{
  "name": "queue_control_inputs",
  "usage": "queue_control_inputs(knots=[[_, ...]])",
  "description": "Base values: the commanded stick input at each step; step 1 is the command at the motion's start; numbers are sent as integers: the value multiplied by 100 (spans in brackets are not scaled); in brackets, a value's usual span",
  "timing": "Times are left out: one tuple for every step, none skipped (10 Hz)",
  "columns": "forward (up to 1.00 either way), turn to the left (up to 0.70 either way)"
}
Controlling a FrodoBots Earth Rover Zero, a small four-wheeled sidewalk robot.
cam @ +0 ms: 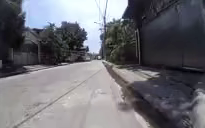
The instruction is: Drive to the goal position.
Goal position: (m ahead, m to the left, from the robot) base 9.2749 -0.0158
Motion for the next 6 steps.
queue_control_inputs(knots=[[100,0],[100,0],[100,0],[100,0],[100,0],[100,0]])
